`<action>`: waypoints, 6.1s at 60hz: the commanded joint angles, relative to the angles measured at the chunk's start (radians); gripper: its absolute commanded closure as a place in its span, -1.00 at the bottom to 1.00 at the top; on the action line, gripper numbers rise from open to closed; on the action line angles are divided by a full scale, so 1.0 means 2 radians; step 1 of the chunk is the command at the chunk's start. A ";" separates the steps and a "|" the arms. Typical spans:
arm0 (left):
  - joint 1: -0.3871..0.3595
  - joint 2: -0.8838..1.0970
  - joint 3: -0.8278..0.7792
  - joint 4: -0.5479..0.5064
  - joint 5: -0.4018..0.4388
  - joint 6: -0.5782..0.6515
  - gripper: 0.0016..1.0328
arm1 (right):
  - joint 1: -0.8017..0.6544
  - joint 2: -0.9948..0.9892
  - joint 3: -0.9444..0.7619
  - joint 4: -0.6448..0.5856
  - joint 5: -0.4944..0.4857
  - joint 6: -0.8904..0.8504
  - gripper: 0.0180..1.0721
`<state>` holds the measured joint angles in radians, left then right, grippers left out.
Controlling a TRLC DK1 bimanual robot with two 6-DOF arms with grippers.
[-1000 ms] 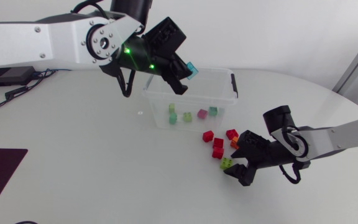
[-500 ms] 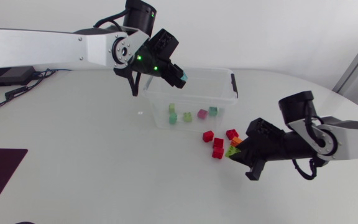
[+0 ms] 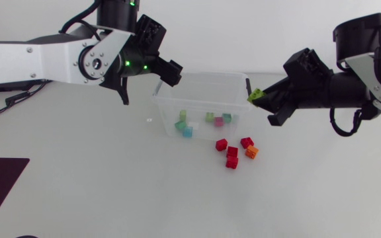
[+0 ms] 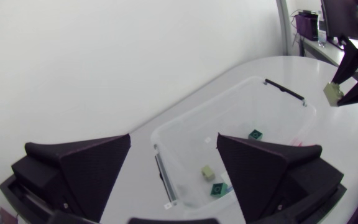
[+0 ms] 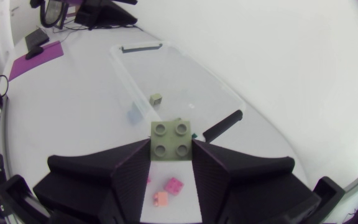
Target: Pick up the duplo bricks and place them in the container
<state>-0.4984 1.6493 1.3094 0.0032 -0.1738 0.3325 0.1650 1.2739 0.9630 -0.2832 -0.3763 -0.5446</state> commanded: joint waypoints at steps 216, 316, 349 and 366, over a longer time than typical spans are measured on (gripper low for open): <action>0.159 -0.831 -0.602 -0.017 -0.044 0.006 -0.90 | 0.016 -0.105 -0.084 -0.002 0.082 0.084 0.33; 0.163 -0.832 -0.657 0.023 -0.057 -0.073 -0.92 | -0.040 0.180 -0.124 0.108 0.034 -0.004 -0.74; 0.164 -0.832 -0.657 0.023 -0.057 -0.073 -0.92 | -0.020 0.244 -0.111 0.170 0.077 0.007 0.46; 0.164 -0.832 -0.657 0.023 -0.057 -0.073 -0.92 | -0.031 0.087 -0.128 0.093 0.069 0.007 0.56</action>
<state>-0.1669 -0.0032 0.0135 0.0502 -0.2867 0.2089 0.1120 1.5677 0.7139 -0.0566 -0.2333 -0.5320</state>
